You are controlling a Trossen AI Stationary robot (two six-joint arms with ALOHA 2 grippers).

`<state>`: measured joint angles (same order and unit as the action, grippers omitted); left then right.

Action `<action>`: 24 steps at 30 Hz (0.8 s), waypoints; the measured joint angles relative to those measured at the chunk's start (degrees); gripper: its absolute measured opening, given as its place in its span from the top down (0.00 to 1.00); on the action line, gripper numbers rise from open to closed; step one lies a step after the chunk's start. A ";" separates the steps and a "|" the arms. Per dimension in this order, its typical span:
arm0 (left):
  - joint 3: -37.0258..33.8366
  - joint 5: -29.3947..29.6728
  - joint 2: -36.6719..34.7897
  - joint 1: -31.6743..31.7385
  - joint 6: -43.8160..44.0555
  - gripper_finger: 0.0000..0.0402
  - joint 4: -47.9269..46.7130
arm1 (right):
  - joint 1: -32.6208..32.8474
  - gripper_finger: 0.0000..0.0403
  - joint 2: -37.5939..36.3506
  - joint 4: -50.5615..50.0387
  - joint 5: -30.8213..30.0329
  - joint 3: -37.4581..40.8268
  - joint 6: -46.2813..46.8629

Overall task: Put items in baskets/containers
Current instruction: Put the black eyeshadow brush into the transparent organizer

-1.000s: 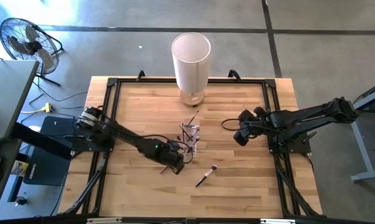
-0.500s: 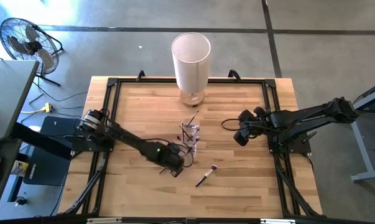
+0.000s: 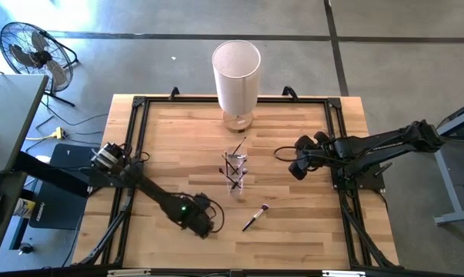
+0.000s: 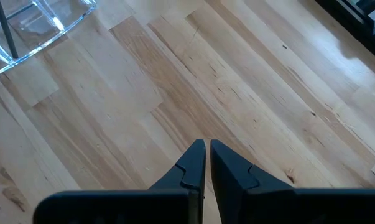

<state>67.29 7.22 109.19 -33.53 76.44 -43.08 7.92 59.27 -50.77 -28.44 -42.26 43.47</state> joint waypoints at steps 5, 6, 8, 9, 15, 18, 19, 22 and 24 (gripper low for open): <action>2.07 0.20 0.17 0.46 -0.11 0.80 -2.55 | 0.00 0.96 0.00 0.03 -0.12 0.00 0.00; 2.25 -0.20 0.17 0.44 -0.11 0.77 -2.94 | 0.00 0.96 0.00 0.03 -0.12 0.00 0.00; 2.82 -0.34 0.17 0.50 -0.24 0.73 -3.80 | 0.00 0.96 0.00 0.02 -0.12 0.00 0.00; 3.16 0.08 0.11 0.50 -0.65 0.71 -4.37 | 0.00 0.95 0.00 0.03 -0.14 0.00 -0.01; 4.93 3.34 -0.65 2.34 -1.84 0.68 -6.09 | 0.00 0.95 0.00 0.01 -0.14 0.00 -0.40; 4.85 3.74 -0.66 4.59 -3.97 0.67 -6.67 | 0.00 0.96 0.00 0.01 -0.14 0.00 -0.42; 4.87 3.80 -0.68 5.35 -4.92 0.67 -6.37 | 0.00 0.96 0.00 -0.01 -0.14 0.00 -0.42; 4.87 3.72 -0.72 7.68 -7.45 0.67 -6.45 | 0.00 0.96 0.00 0.01 -0.02 0.00 -0.42; 4.77 3.82 -0.76 9.39 -8.44 0.67 -6.31 | 0.00 0.96 0.00 -0.01 0.30 0.00 -0.42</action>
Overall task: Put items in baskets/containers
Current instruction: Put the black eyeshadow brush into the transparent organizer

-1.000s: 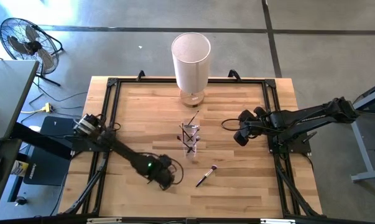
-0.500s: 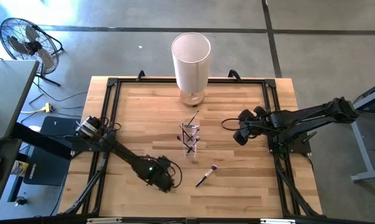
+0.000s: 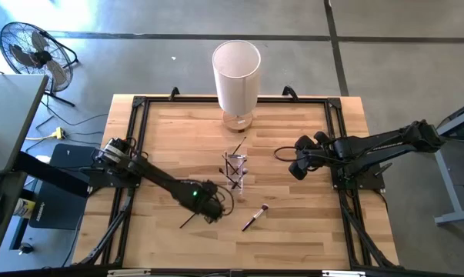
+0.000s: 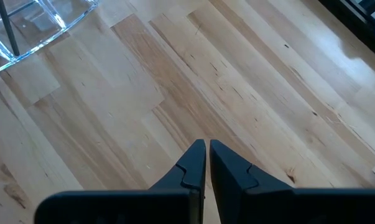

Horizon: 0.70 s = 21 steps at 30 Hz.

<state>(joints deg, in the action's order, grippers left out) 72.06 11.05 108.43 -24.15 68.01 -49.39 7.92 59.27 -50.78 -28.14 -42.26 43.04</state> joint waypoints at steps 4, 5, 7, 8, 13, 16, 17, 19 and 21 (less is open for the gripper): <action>-0.90 -1.45 -0.03 2.57 -1.91 0.67 0.21 | 0.00 0.96 0.00 0.00 0.91 0.00 -0.01; -1.04 -1.93 -0.03 2.84 -2.72 0.67 1.05 | 0.00 0.96 0.00 -0.02 1.26 0.00 -0.02; -1.28 -3.28 -0.05 2.85 -4.38 0.67 3.67 | 0.00 0.95 0.00 0.00 1.55 0.00 -0.02; -1.38 -3.55 -0.05 2.78 -5.00 0.67 5.18 | 0.01 0.95 0.00 -0.01 1.55 0.00 -0.02; -1.38 -3.82 -0.09 2.76 -6.21 0.67 7.69 | 0.02 0.95 0.00 -0.02 1.68 0.00 -0.02; -1.38 -3.76 -0.14 2.78 -6.25 0.67 7.55 | 0.00 0.95 0.00 -0.02 1.62 0.00 -0.02; -1.38 -3.74 -0.14 2.78 -6.25 0.67 7.55 | 0.00 0.95 0.00 -0.02 1.61 0.00 -0.02; -1.38 -3.74 -0.16 2.76 -6.25 0.67 7.62 | 0.00 0.95 0.00 -0.02 1.61 0.00 -0.02; -1.00 -3.76 -0.16 2.77 -6.43 0.67 7.61 | 0.00 0.96 0.00 -0.02 1.59 0.00 -0.02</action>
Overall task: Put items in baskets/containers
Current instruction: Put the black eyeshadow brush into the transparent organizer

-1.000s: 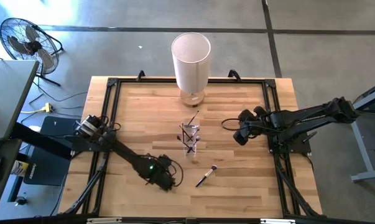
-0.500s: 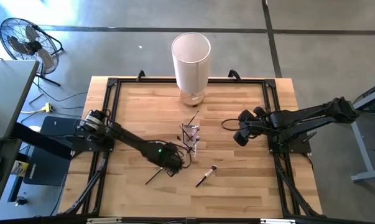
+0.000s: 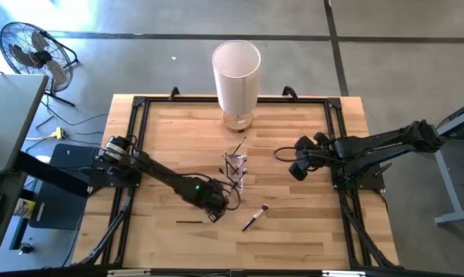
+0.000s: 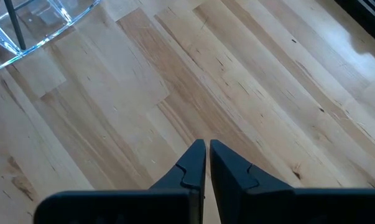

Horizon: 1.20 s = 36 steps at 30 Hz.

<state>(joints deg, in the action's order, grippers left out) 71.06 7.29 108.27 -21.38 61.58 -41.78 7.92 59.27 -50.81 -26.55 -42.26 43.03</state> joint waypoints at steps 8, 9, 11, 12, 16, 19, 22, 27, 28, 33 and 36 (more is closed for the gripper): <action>6.83 -2.66 -0.08 -3.39 -14.74 0.67 -0.22 | 0.00 0.95 0.00 0.01 0.08 0.00 0.00; 7.40 -2.74 -0.11 -4.06 -17.23 0.67 -0.13 | 0.00 0.95 0.00 0.02 0.10 0.00 0.01; 7.83 -2.75 -0.13 -5.23 -21.62 0.67 -0.14 | 0.00 0.95 0.00 0.02 0.24 0.00 0.00; 7.82 -2.64 -0.13 -5.74 -23.07 0.67 -0.32 | 0.00 0.95 0.00 0.02 0.26 0.00 0.00; 7.81 -1.02 -0.11 -7.35 -26.91 0.67 -1.02 | 0.00 0.95 0.00 0.02 0.28 0.00 0.00; 7.66 -0.66 0.64 -7.68 -29.09 0.67 -0.49 | 0.00 0.95 0.00 0.02 0.21 0.00 0.00; 7.46 -1.22 1.80 -7.49 -29.85 0.67 -0.27 | 0.00 0.96 0.00 0.03 0.29 0.00 0.00; 7.44 -1.98 4.18 -7.50 -29.21 0.67 0.03 | 0.00 0.96 0.00 0.04 0.54 0.00 0.37; 7.44 -2.63 4.59 -7.50 -29.19 0.67 0.73 | 0.00 0.95 0.00 0.04 0.55 0.00 0.39; 7.48 -3.71 5.21 -7.52 -28.89 0.67 1.33 | 0.00 0.95 0.01 0.04 0.63 0.00 0.46; 7.68 -2.74 6.39 -7.50 -28.41 0.68 1.41 | 0.00 0.95 0.00 0.07 1.24 0.00 0.44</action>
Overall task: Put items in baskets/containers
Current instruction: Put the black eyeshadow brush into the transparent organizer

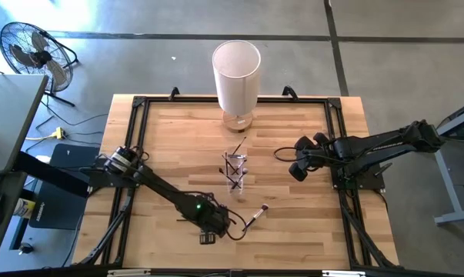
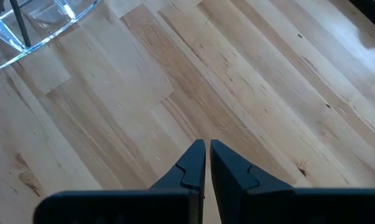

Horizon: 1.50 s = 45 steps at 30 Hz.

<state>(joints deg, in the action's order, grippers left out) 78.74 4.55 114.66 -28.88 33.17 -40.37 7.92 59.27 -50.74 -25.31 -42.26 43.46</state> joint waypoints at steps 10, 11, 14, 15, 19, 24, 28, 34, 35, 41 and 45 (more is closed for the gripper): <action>0.11 -2.63 1.97 0.49 -0.11 0.98 -0.25 | 0.00 0.96 0.01 0.25 0.56 0.00 0.01; 0.11 -2.93 2.01 0.48 -0.17 0.98 -0.95 | 0.00 0.96 0.00 0.24 0.64 0.00 0.02; 0.27 -2.79 2.08 0.39 1.58 0.99 -3.51 | 0.01 0.95 0.01 0.24 0.67 0.00 0.00; 0.28 -2.73 1.82 0.37 3.02 1.00 -4.12 | 0.02 0.95 0.01 0.24 0.69 0.00 0.00; -0.48 -0.30 -1.31 -0.11 4.73 1.00 -9.13 | 0.01 0.95 0.01 0.25 1.06 0.00 -0.27; -0.35 6.29 -6.45 0.00 6.43 1.00 -10.60 | 0.01 0.96 0.00 0.43 1.08 0.00 -0.42; -0.36 10.09 -9.26 0.04 6.68 1.00 -10.07 | 0.00 0.96 0.00 0.44 1.06 0.00 -0.42; -0.33 17.80 -15.46 1.53 8.75 1.00 -7.15 | 0.01 0.95 0.02 0.83 1.08 -0.01 -0.43; -0.17 19.13 -16.39 2.10 8.67 1.00 -5.16 | 0.01 0.95 0.02 1.03 1.06 0.00 -0.44; 0.39 23.85 -22.61 4.81 3.94 1.00 1.97 | 0.01 0.96 0.02 1.97 1.33 -0.02 -0.44; 0.37 25.92 -25.06 6.91 -2.05 1.00 10.51 | 0.01 0.96 0.02 2.16 1.45 -0.02 -0.44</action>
<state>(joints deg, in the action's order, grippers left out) 79.11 30.48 89.61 -21.98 31.12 -29.85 7.93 59.29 -48.58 -23.86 -42.28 43.03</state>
